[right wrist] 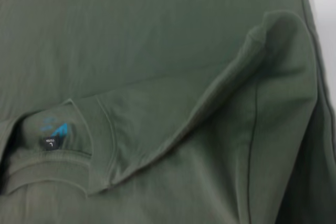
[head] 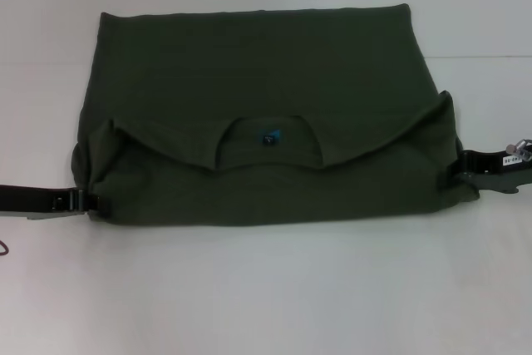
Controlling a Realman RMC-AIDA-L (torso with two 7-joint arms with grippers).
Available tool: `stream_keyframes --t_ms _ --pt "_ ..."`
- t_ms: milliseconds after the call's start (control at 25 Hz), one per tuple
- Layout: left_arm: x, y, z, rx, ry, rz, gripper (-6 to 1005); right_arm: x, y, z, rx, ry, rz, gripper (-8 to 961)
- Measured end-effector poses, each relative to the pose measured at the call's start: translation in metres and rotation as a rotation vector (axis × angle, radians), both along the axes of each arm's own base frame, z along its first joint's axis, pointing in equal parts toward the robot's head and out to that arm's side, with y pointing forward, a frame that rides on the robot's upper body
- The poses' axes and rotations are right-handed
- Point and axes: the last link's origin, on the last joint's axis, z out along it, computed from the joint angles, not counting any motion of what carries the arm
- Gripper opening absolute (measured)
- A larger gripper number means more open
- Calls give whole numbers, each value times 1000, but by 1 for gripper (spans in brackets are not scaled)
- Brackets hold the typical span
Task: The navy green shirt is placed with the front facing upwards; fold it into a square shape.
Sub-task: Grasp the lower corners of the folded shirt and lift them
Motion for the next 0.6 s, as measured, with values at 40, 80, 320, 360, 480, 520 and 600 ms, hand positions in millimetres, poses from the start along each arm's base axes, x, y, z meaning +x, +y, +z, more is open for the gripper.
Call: stream_keyframes --t_ms 40,80,320,360,480,520,600 --pt "0 0 0 0 0 0 67 0 0 1 0 0 2 102" --pt "0 0 1 2 0 -1 67 0 -1 2 -2 2 4 84" --pt "3 -5 7 9 -38 -23 68 2 -6 14 -21 36 34 50" --pt "3 -6 9 10 -45 -26 68 1 -8 17 -30 49 44 50" --pt "5 -12 12 -2 -82 -33 68 0 -14 23 -58 73 67 50" --pt "6 -14 13 -6 -90 -32 68 0 -16 24 -67 75 70 50" --pt "4 -20 13 -22 -112 -25 68 1 -21 24 -94 77 76 50"
